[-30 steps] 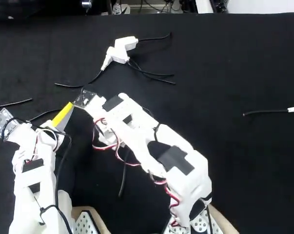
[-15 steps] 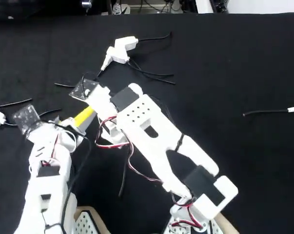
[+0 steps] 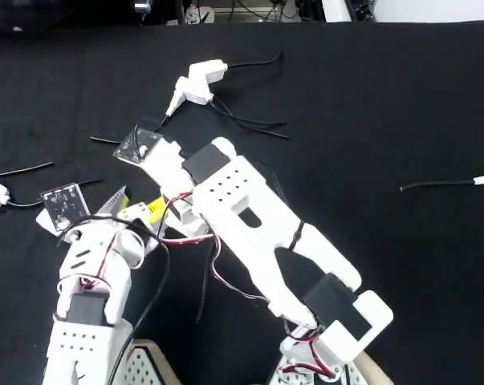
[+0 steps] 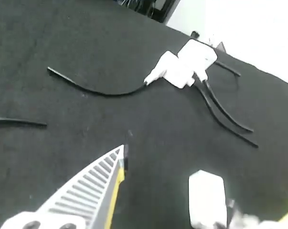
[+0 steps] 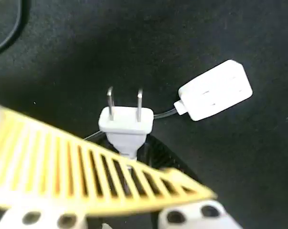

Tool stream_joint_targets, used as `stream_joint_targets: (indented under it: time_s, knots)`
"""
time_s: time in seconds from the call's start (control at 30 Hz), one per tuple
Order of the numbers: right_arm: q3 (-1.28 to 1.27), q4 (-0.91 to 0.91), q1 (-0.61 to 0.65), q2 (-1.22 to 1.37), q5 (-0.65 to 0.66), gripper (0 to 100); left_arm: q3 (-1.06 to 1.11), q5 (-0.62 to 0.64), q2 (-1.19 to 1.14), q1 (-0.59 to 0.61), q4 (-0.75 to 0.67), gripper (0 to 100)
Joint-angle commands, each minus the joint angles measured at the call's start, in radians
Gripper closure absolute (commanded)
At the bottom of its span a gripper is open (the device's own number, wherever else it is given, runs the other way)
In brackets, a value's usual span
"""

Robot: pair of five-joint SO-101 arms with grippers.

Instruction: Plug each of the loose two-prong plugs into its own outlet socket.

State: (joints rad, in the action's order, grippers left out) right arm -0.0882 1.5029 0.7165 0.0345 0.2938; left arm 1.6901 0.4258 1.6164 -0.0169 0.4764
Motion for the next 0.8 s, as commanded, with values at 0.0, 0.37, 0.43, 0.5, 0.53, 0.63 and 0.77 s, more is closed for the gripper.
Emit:
stream_joint_targets:
  time_s: [0.0, 0.37, 0.43, 0.5, 0.53, 0.63, 0.77]
  knots:
    - [0.14, 0.064, -0.014, -0.05, 0.0, 98.7, 0.018, -0.009, 0.057, -0.013, 0.092, 46]
    - [0.343, 0.244, -0.015, -0.051, 0.0, 98.7, 0.018, -0.009, 0.055, -0.012, 0.097, 46]
    - [0.354, 0.253, -0.023, -0.059, -0.008, 98.7, 0.018, -0.009, 0.055, -0.012, 0.097, 46]
    - [0.357, 0.255, -0.057, -0.093, -0.032, 98.7, 0.018, -0.009, 0.055, -0.012, 0.097, 46]
    - [0.357, 0.253, -0.075, -0.117, -0.034, 98.7, 0.018, -0.009, 0.055, -0.012, 0.097, 46]
    - [0.348, 0.252, -0.109, -0.183, -0.028, 98.7, 0.018, -0.009, 0.055, -0.012, 0.097, 46]
    - [0.348, 0.253, -0.117, -0.24, -0.028, 98.7, 0.018, -0.009, 0.055, -0.012, 0.097, 46]
